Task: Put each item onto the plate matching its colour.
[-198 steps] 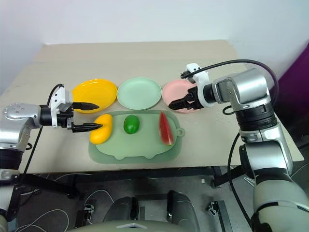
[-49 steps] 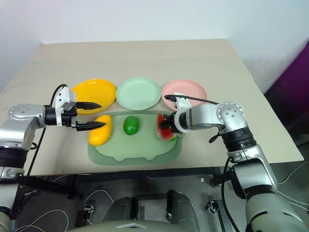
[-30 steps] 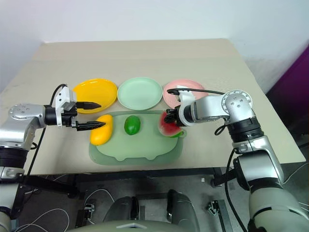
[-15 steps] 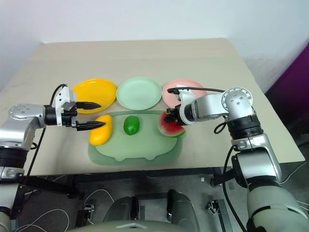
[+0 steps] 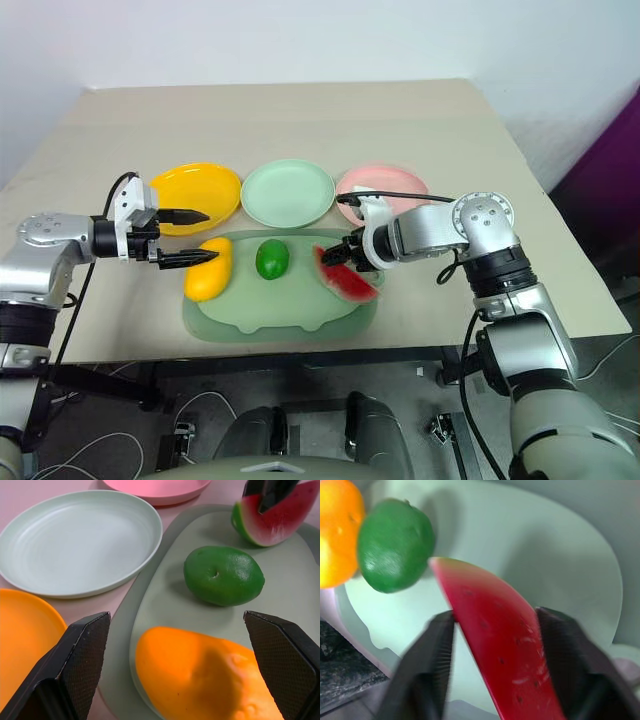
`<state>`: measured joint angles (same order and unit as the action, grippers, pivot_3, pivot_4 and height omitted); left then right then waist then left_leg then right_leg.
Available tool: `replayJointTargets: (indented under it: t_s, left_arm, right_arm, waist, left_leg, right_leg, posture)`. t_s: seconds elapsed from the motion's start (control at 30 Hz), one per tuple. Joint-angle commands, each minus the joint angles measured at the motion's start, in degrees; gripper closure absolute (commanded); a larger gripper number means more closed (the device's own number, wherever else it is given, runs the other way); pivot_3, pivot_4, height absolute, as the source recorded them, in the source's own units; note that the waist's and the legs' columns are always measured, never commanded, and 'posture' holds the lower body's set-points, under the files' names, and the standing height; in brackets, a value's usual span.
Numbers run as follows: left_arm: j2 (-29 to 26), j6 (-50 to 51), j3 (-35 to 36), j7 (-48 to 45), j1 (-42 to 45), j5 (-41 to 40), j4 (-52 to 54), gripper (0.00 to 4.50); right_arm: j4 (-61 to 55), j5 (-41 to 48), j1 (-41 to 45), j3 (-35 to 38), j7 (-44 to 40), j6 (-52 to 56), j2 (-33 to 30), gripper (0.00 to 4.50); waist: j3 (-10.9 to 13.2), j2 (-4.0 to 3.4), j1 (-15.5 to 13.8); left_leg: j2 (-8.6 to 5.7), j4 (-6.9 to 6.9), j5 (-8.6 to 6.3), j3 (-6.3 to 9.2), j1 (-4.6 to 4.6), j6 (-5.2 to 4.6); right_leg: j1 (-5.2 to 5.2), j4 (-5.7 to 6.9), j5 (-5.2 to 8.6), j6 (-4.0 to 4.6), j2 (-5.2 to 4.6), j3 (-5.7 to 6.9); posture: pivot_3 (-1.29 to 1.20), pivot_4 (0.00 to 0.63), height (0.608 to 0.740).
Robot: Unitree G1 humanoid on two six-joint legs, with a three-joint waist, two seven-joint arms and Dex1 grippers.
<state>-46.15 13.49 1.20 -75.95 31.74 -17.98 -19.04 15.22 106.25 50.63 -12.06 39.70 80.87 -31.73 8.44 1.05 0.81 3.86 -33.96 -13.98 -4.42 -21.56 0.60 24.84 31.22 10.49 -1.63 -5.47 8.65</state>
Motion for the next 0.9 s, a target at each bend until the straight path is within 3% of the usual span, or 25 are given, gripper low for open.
replayJointTargets:
  t_s: [0.03, 0.07, 0.1, 0.4, 0.7, 0.9]
  left_arm:
    - [-0.52, -0.27, 0.59, -0.12, 1.30, 0.03, 0.16, 0.00]
    - [-0.49, -0.28, 0.56, -0.13, 1.35, 0.06, 0.10, 0.00]
    - [-0.44, -0.27, 0.55, -0.14, 1.40, 0.04, 0.07, 0.00]
    - [-0.23, -0.34, 0.41, -0.13, 1.54, 0.19, -0.02, 0.00]
    - [-0.42, -0.06, 0.64, -0.23, 1.27, 0.00, 0.49, 0.00]
    - [-0.64, 0.50, 1.12, -0.05, 0.52, -0.45, 1.43, 0.00]
  right_arm:
    - [-3.18, 3.04, 0.88, -0.42, -0.33, -0.65, -1.24, 0.39]
    - [-3.87, 2.83, 1.16, -0.68, -0.92, -0.49, -1.41, 0.06]
    - [-4.57, 3.21, 1.38, -1.00, -1.33, -0.58, -1.47, 0.02]
    - [-8.79, -2.88, 3.26, -0.67, -10.95, 1.27, -3.06, 0.02]
    - [-15.91, -19.53, 3.50, -1.40, -26.77, 5.61, -4.66, 0.02]
    - [-23.83, -35.61, 3.62, -6.29, -40.81, 3.76, -7.93, 0.02]
  waist:
    - [0.00, 0.00, 0.00]
    - [0.00, 0.00, -0.01]
    - [0.00, 0.00, -0.01]
    - [0.00, 0.00, -0.07]
    - [0.00, 0.01, -0.10]
    - [0.00, 0.00, -0.12]
  left_leg:
    - [0.00, 0.00, 0.00, 0.00, 0.00, 0.00]
    - [0.00, 0.00, 0.00, 0.00, 0.00, 0.00]
    - [0.00, 0.00, 0.00, 0.00, 0.00, 0.00]
    - [0.01, 0.00, 0.00, 0.01, -0.03, 0.00]
    - [0.01, 0.01, 0.00, 0.01, -0.07, 0.00]
    - [0.01, 0.00, -0.01, 0.00, -0.09, 0.01]
  right_leg:
    - [0.01, 0.00, 0.00, 0.00, 0.00, 0.00]
    - [0.01, 0.00, 0.00, 0.00, -0.01, 0.00]
    - [0.01, 0.00, 0.00, 0.00, 0.00, 0.00]
    - [0.04, -0.01, 0.00, 0.00, 0.00, 0.00]
    - [0.12, -0.02, 0.00, 0.00, 0.00, 0.00]
    - [0.18, -0.03, 0.01, 0.01, -0.03, 0.00]
  posture:
    - [0.00, 0.150, 0.740]
    - [0.00, 0.150, 0.740]
    - [0.00, 0.150, 0.740]
    - [0.00, 0.150, 0.740]
    - [0.00, 0.150, 0.740]
    - [0.00, 0.150, 0.740]
